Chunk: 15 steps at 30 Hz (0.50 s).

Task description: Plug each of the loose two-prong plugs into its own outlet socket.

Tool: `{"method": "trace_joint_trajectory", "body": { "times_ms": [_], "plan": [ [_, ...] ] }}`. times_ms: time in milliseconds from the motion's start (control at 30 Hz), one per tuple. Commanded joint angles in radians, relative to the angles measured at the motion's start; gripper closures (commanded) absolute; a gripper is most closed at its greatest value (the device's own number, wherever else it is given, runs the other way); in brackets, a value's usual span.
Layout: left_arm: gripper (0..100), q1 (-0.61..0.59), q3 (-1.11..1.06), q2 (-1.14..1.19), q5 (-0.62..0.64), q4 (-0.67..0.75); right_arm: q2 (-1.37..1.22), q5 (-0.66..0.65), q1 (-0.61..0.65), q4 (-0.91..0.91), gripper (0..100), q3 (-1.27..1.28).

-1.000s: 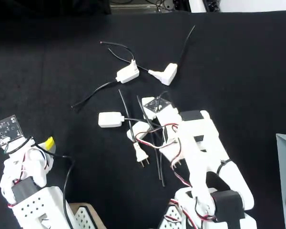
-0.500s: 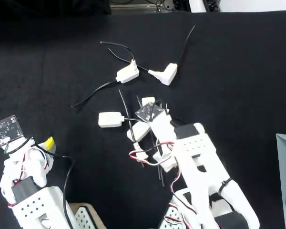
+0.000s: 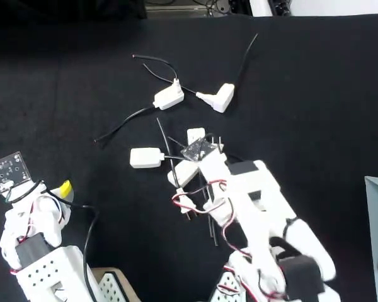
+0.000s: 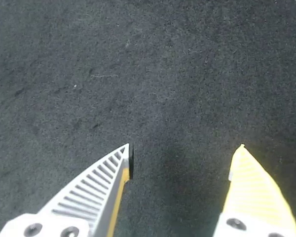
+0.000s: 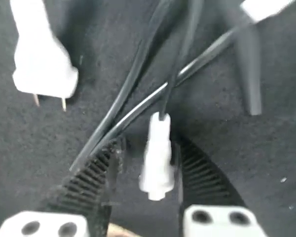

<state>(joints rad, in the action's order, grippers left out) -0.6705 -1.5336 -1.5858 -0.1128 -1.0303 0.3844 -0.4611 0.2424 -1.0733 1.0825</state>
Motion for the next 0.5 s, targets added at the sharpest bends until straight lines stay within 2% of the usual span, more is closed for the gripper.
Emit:
{"method": "trace_joint_trajectory", "body": {
  "times_ms": [0, 200, 467],
  "plan": [
    [68, -0.007, 0.01, -0.008, -0.008, 0.0, -0.05, -0.009, -0.017, 0.008, 86.9, -0.05],
    [68, -0.007, 0.01, -0.008, -0.008, 0.0, -0.051, -0.014, -0.017, 0.009, 97.1, -0.076],
    [68, -0.007, 0.01, -0.008, -0.008, -0.002, -0.051, -0.015, -0.015, -0.068, 98.7, -0.131]
  ]
}}
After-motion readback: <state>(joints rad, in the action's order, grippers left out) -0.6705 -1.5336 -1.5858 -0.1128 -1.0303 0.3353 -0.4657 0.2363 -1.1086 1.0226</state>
